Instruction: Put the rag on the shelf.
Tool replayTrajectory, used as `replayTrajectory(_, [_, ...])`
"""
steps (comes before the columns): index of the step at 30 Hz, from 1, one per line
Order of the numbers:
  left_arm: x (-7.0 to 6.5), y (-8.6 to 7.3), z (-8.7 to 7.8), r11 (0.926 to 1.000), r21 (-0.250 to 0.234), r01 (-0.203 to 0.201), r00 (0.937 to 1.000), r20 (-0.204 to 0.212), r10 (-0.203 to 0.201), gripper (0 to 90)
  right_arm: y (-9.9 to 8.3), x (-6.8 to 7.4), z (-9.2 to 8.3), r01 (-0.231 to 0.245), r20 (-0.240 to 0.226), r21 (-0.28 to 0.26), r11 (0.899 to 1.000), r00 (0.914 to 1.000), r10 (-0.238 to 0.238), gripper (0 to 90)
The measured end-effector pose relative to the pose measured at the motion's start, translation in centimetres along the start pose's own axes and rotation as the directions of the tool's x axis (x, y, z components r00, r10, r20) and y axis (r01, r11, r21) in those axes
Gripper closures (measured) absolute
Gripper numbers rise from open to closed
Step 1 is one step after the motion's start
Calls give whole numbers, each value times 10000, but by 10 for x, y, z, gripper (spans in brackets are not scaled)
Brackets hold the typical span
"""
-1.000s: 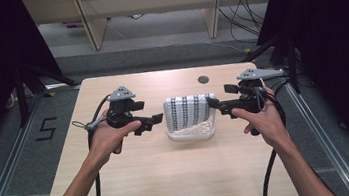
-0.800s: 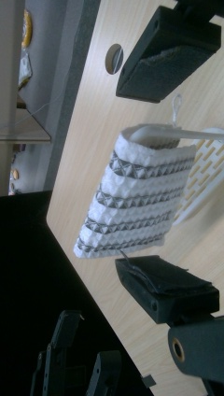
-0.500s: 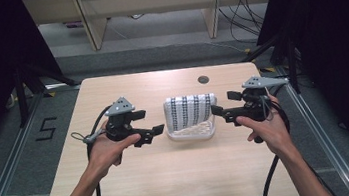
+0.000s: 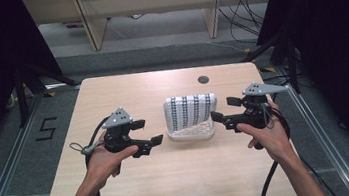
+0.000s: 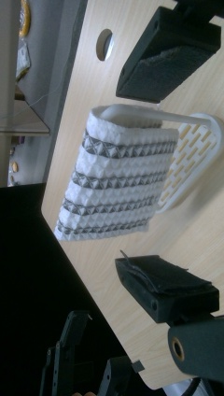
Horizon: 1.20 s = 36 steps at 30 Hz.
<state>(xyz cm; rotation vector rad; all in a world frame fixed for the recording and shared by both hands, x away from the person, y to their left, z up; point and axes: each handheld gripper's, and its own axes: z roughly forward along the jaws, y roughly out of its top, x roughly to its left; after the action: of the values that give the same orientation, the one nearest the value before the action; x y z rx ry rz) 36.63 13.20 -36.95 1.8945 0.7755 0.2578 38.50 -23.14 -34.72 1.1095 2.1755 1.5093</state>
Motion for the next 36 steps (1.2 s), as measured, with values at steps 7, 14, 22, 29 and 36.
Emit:
replayTrajectory(7, [-2, -11, -2, 10000, 66, -17, 10000, -38, 17, 163, -8, 5, -1, 26, -25, -57, 10000, 10000, -26, 162])
replayTrajectory(14, [-7, -27, -1, 10000, 11, -26, 10000, 79, 26, 163, -23, 14, 0, 181, -38, -53, 9998, 9998, -181, 165])
replayTrajectory(22, [-9, -48, -3, 9996, -141, 234, 9995, 222, -231, 163, -33, 20, 1, 147, -183, 59, 9999, 9997, -146, 165])
replayTrajectory(29, [-7, -61, -5, 9997, 64, 235, 9997, 71, -235, 163, -43, 23, 3, 212, -104, 183, 9996, 9997, -210, 165])
replayTrajectory(36, [-10, -74, -8, 9997, 18, 253, 9994, 251, -253, 163, -56, 23, 13, 177, -263, 268, 9995, 9995, -170, 165])
